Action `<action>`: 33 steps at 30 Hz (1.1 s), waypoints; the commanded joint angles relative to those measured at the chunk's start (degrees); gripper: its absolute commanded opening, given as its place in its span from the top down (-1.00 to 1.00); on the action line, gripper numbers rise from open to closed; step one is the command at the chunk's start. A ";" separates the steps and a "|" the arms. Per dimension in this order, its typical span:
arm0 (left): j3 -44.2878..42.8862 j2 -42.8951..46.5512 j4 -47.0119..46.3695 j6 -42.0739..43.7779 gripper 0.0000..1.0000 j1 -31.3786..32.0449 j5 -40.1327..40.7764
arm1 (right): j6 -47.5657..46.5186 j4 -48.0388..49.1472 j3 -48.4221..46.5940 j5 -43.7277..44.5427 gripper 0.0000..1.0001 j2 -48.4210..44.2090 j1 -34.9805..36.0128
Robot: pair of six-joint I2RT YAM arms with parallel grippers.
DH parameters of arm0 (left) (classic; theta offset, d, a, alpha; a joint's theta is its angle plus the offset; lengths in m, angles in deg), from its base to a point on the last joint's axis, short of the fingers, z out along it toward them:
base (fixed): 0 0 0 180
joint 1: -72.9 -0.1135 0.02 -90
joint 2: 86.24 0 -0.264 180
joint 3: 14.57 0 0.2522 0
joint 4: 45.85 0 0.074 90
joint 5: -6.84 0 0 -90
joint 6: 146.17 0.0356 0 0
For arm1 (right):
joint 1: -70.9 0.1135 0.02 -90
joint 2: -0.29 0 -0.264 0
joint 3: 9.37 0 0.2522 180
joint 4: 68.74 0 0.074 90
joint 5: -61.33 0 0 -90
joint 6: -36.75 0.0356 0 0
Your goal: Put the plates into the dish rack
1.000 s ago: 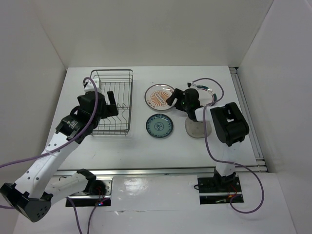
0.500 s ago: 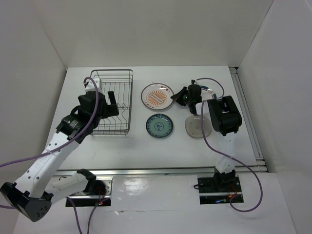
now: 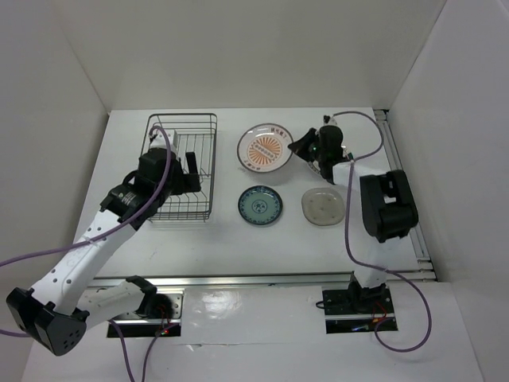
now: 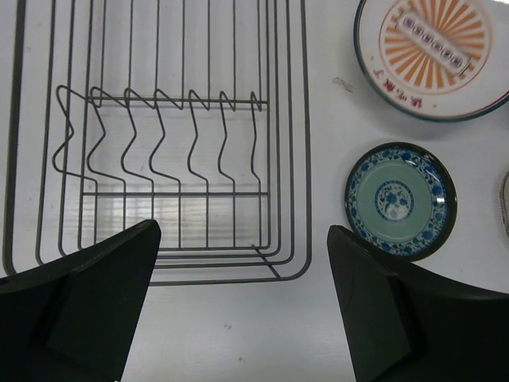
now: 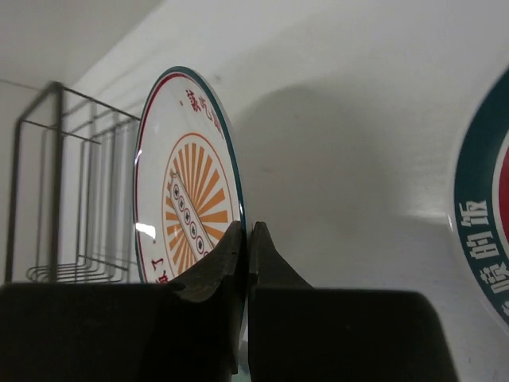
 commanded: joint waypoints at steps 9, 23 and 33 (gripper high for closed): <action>0.29 -1.27 -4.25 2.39 -1.00 0.24 -7.07 | -12.90 -10.35 0.41 -2.90 1.00 -28.20 8.36; 0.20 -1.10 -6.71 1.87 -1.00 0.24 -11.74 | -15.37 -5.98 6.38 -20.66 1.00 -33.75 14.35; 0.20 -1.62 -6.71 2.39 -0.94 0.24 -16.64 | -8.18 8.96 11.83 -33.58 1.00 -34.28 12.51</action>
